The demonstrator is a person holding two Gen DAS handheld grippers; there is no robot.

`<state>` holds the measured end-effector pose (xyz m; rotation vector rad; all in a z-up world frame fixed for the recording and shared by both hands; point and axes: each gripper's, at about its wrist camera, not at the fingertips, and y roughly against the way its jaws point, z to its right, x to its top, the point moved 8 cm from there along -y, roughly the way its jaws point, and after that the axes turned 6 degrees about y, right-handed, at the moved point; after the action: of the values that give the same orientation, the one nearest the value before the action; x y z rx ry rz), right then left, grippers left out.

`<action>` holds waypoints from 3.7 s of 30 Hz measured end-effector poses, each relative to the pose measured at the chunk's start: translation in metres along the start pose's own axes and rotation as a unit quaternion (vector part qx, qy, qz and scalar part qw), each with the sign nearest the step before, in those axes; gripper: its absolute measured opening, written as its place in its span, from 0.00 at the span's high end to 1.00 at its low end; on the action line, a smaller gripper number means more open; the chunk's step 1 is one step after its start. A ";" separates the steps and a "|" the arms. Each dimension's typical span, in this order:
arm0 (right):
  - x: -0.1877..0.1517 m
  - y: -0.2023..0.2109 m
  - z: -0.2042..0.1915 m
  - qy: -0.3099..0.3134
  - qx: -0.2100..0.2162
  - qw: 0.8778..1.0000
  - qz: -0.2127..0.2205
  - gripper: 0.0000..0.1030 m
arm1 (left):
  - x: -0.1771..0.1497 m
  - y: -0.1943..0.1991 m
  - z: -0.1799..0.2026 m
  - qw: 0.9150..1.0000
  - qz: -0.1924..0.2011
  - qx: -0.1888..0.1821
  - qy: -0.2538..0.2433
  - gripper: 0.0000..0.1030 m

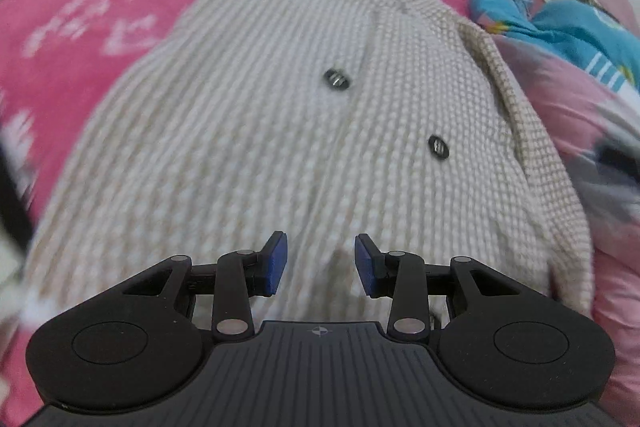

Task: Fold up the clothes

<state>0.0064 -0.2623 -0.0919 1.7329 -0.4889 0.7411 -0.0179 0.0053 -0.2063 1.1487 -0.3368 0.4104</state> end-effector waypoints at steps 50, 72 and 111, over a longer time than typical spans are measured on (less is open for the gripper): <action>0.156 -0.343 0.064 0.075 -0.111 0.989 0.067 0.91 | 0.004 -0.036 -0.002 0.996 0.079 -0.033 0.015 0.94; 0.050 0.033 0.103 -0.026 0.038 0.999 -0.018 0.69 | 0.024 0.060 -0.066 0.984 0.119 -0.054 0.118 0.87; 0.030 -0.176 0.171 0.236 -0.270 0.923 -0.139 0.89 | 0.026 -0.124 0.132 0.987 0.016 -0.161 -0.015 0.86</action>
<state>0.1832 -0.3752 -0.2232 1.0303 -0.0884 0.7054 0.0576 -0.1565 -0.2446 0.8350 -0.4304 0.3519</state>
